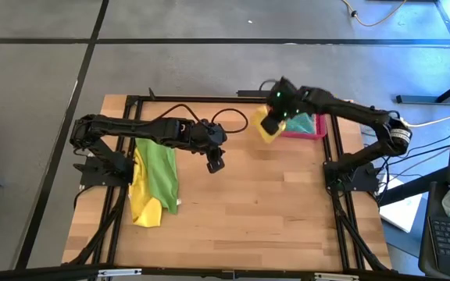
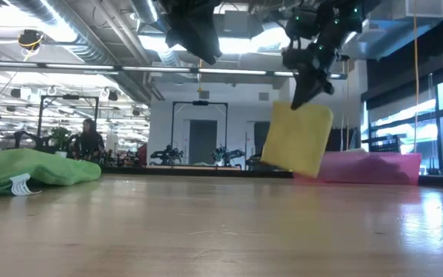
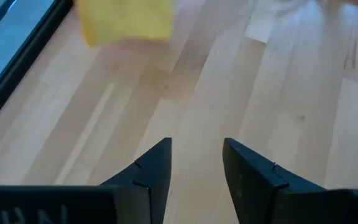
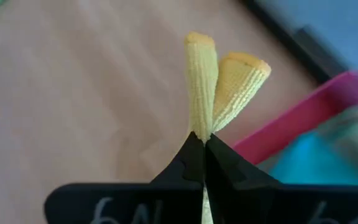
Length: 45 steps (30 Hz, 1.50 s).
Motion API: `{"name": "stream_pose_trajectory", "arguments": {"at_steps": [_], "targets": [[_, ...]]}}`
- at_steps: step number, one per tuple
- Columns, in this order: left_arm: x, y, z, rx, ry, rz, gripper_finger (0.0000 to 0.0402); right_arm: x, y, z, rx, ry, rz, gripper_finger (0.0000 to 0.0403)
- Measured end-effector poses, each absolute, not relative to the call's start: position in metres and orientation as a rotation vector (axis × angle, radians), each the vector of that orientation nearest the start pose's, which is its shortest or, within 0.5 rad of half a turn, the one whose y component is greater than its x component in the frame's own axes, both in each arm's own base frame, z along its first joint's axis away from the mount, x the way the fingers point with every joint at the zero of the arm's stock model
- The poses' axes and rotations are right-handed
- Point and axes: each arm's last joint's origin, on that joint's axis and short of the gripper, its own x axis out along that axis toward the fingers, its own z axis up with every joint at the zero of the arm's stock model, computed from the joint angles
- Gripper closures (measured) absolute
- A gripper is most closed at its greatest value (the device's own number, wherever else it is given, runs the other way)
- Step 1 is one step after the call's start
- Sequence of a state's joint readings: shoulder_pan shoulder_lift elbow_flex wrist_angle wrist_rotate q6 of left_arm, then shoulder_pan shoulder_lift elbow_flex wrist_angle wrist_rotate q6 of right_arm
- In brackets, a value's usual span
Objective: Fold microfiber towels
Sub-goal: Put the right yellow towel into the red bin
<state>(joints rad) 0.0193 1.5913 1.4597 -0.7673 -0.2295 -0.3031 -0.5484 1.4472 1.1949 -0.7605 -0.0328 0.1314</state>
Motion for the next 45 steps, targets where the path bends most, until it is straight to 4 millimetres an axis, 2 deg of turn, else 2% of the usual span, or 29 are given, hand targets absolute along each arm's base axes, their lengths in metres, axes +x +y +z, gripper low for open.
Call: {"name": "stream_pose_trajectory", "arguments": {"at_steps": [4,8,16,21,25,33,37,45], "targets": [[0.336,0.013,0.32,-0.184,0.853,0.363,0.0266,0.236,-0.171,0.304,0.391,0.933,-0.634,0.0402],[0.336,0.013,0.32,-0.16,0.854,0.365,0.0266,0.215,-0.193,0.309,0.479,0.926,-0.751,0.0402],[0.336,0.014,0.32,-0.159,0.851,0.374,0.0266,0.173,-0.225,0.279,0.679,0.929,-0.949,0.04],[0.336,0.014,0.32,-0.165,0.85,0.377,0.0266,0.148,-0.23,0.251,0.776,0.996,-1.014,0.0399],[0.336,0.014,0.32,-0.184,0.846,0.386,0.0266,0.137,-0.229,0.237,0.793,1.053,-1.015,0.0398],[0.336,0.013,0.32,-0.211,0.841,0.395,0.0266,0.129,-0.236,0.231,0.795,1.007,-1.08,0.0393],[0.336,0.013,0.32,-0.214,0.841,0.395,0.0266,0.125,-0.235,0.227,0.835,1.026,-1.084,0.0361],[0.336,0.014,0.321,-0.214,0.831,0.397,0.0266,0.123,-0.224,0.218,0.892,1.117,-1.005,0.0247]]}}
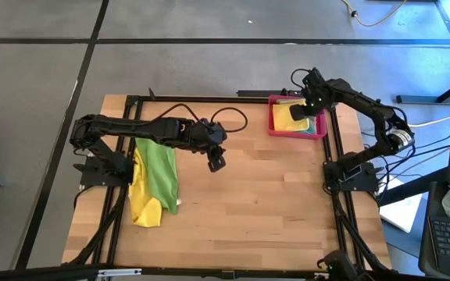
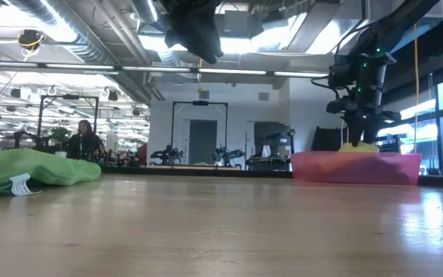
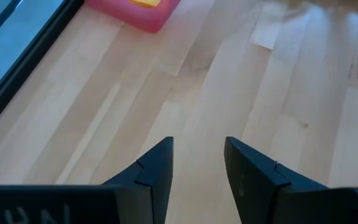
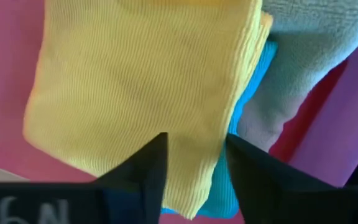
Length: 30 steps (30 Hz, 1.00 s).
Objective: Fold microfiber towels
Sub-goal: Put the right yellow towel into the red bin
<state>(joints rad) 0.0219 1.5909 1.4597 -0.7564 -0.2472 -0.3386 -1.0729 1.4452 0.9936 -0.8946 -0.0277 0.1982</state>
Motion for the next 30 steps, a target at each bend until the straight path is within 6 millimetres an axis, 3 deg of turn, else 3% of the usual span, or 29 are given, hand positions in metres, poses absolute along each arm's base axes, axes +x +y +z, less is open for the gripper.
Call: {"name": "stream_pose_trajectory", "arguments": {"at_steps": [7,13,16,19,30], "targets": [[0.337,0.017,0.321,-0.213,0.821,0.402,0.0266,0.124,-0.222,0.222,0.898,1.129,-0.999,0.0196],[0.337,0.016,0.321,-0.214,0.823,0.396,0.0266,0.125,-0.223,0.259,0.837,1.021,-1.016,0.0203],[0.337,0.016,0.321,-0.212,0.824,0.395,0.0266,0.124,-0.217,0.267,0.848,0.983,-0.969,0.0217],[0.337,0.018,0.321,-0.213,0.824,0.399,0.0266,0.124,-0.215,0.254,0.882,1.007,-0.901,0.0242],[0.337,0.019,0.321,-0.222,0.822,0.405,0.0266,0.12,-0.204,0.175,0.994,1.145,-0.885,0.0356]]}}
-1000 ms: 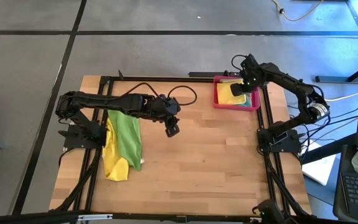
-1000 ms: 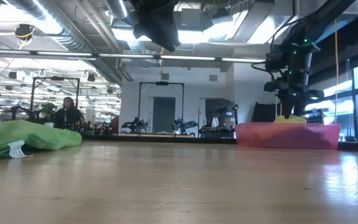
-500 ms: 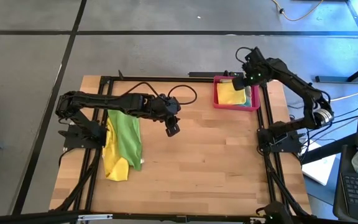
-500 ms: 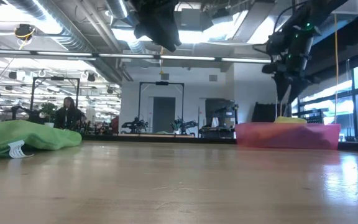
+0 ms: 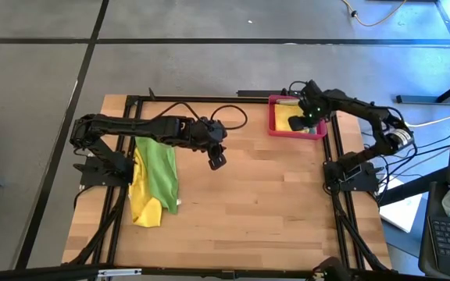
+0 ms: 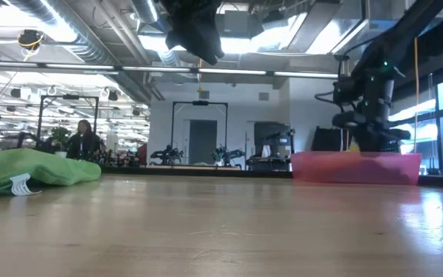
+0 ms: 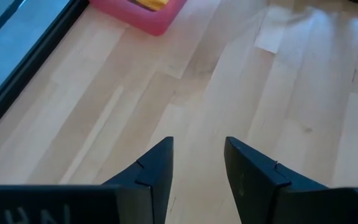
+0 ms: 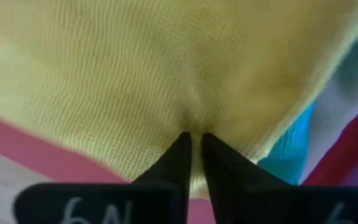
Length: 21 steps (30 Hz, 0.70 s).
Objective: Fold microfiber towels
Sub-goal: Put the right yellow towel into the red bin, then fold the green towel
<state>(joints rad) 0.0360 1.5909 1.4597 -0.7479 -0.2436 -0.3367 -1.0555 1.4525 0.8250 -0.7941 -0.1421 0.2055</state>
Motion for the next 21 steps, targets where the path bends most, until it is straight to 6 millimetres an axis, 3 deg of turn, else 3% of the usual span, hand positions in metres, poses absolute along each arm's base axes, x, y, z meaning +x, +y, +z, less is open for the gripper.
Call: {"name": "stream_pose_trajectory", "arguments": {"at_steps": [6,10,18,21], "targets": [[0.337,0.015,0.321,-0.255,0.82,0.411,0.0266,0.125,-0.203,0.174,0.973,1.13,-0.873,0.0381],[0.332,0.015,0.318,-0.244,0.873,0.428,0.0266,0.128,-0.207,0.192,0.965,1.108,-0.869,0.0374],[0.31,0.031,0.32,-0.23,1.003,0.496,0.0266,0.131,-0.212,0.273,0.846,0.916,-0.89,0.0331],[0.294,0.042,0.322,-0.248,1.072,0.562,0.0266,0.135,-0.206,0.304,0.808,0.792,-0.813,0.0318]]}}
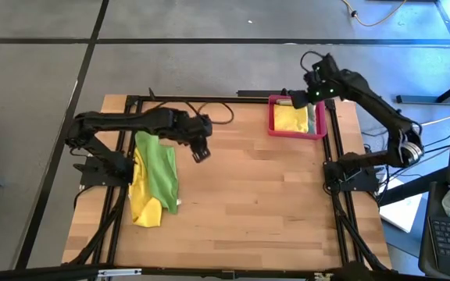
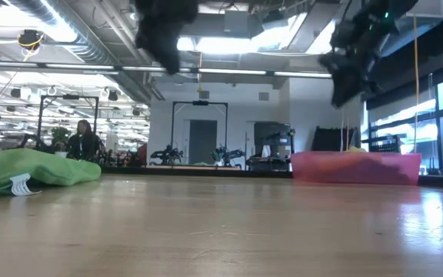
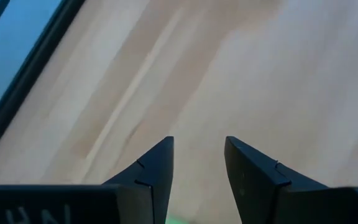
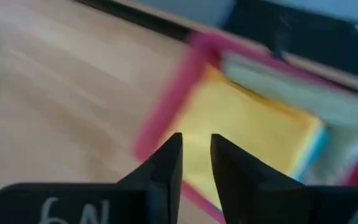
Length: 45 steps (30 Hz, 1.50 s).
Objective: Fold microfiber towels
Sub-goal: Fold the green towel
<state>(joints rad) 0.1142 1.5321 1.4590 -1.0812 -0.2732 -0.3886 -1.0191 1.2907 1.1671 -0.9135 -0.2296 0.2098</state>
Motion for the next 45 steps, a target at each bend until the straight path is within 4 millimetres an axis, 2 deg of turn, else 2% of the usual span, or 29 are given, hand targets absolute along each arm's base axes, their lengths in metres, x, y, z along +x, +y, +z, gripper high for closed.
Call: {"name": "stream_pose_trajectory", "arguments": {"at_steps": [3,6,12,17,21,27,38,45], "targets": [[0.28,0.058,0.312,-0.34,1.135,0.681,0.0266,0.141,-0.197,0.325,0.765,0.704,-0.704,0.0312],[0.268,0.071,0.297,-0.485,1.142,0.823,0.0266,0.146,-0.186,0.332,0.735,0.676,-0.638,0.0311],[0.249,0.085,0.251,-0.718,1.189,1.046,0.0266,0.162,-0.173,0.331,0.692,0.714,-0.553,0.0311],[0.237,0.092,0.232,-0.861,1.174,1.193,0.0266,0.174,-0.168,0.326,0.627,0.764,-0.479,0.0311],[0.234,0.096,0.218,-0.96,1.154,1.204,0.0266,0.181,-0.168,0.322,0.608,0.792,-0.453,0.0311],[0.221,0.093,0.2,-0.994,1.214,1.272,0.0266,0.185,-0.17,0.317,0.615,0.799,-0.401,0.0311],[0.209,0.088,0.179,-1.072,1.267,1.31,0.0266,0.186,-0.169,0.317,0.579,0.796,-0.323,0.0311],[0.213,0.09,0.175,-1.115,1.211,1.28,0.0265,0.186,-0.168,0.317,0.592,0.792,-0.3,0.0311]]}}
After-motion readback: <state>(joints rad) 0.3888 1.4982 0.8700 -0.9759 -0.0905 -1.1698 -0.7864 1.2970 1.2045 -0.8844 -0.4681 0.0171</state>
